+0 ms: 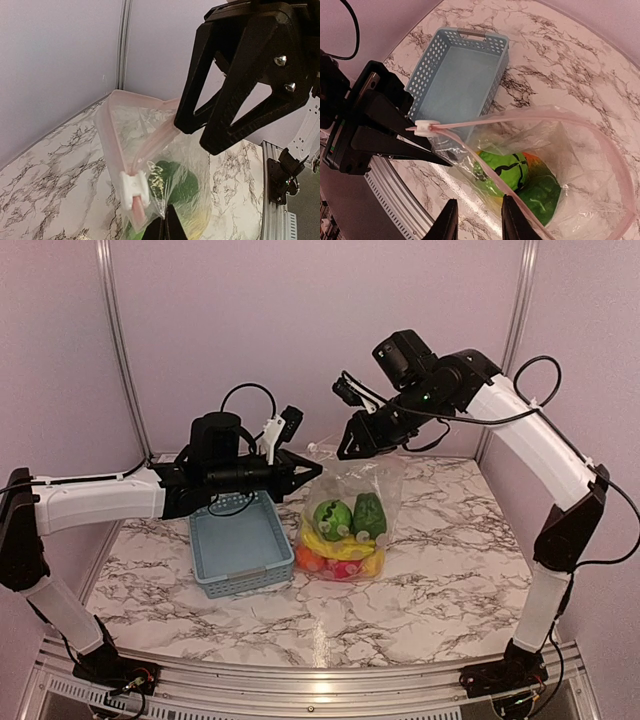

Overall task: Place the food in the zip-top bag and seal the zipper
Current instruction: Pass from the right arm to the left, then pass from the left arm to the right

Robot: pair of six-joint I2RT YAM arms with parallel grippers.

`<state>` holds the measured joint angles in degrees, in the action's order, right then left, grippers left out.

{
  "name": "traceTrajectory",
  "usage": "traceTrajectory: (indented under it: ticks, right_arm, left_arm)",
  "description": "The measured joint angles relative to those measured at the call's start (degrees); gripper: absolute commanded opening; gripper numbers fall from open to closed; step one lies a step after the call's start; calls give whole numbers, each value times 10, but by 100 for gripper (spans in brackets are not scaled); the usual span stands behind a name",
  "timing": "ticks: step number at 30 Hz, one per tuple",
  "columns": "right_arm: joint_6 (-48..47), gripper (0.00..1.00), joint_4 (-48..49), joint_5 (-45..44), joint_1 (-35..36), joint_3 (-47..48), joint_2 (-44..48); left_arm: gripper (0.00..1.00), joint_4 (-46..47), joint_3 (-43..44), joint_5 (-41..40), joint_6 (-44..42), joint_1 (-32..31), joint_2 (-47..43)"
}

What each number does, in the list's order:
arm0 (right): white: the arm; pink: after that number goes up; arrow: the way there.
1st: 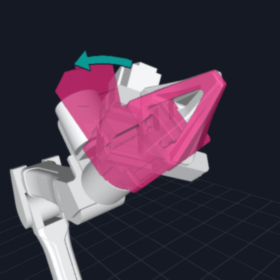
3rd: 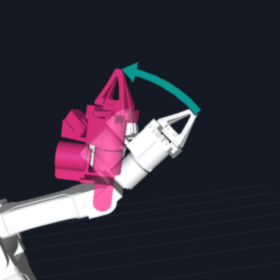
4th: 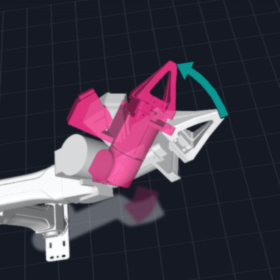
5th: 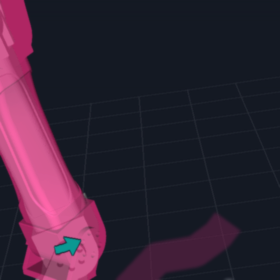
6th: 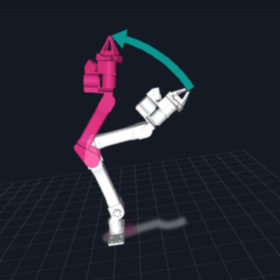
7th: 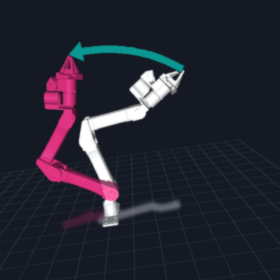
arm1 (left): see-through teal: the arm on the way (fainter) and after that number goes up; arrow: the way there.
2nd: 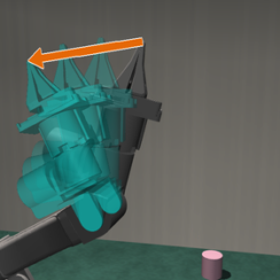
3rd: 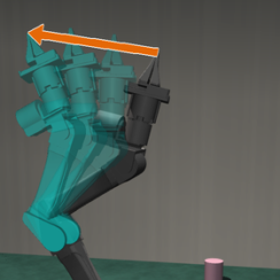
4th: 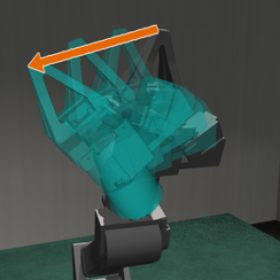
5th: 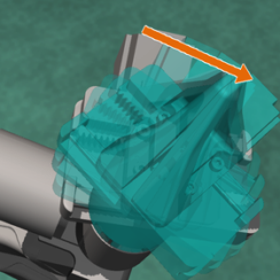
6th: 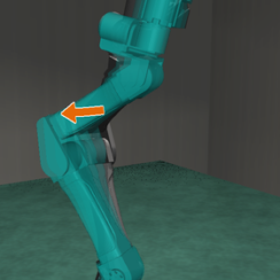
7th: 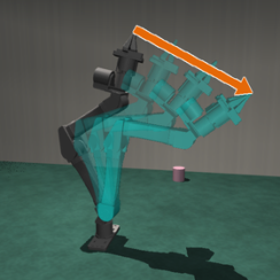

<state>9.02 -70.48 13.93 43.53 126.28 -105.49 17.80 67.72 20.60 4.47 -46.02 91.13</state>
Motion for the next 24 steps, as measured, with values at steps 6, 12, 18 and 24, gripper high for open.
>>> traceTrajectory:
  ticks: [6, 12, 18, 24]
  right_arm:
    - [-13, 33, 3, -12, 0, 36, -15]
    - [-27, 39, 33, 0, 0, 15, -10]
    - [-34, 32, 51, 52, 0, -68, -3]
    - [-43, 0, 58, 81, 1, -89, -2]
  left_arm:
    - [0, -19, 0, 9, -23, 1, 0]
    - [0, -34, 0, 21, -45, 1, -2]
    - [0, -51, -1, 27, -61, 2, -10]
    - [31, -68, -1, 28, -74, 6, -17]
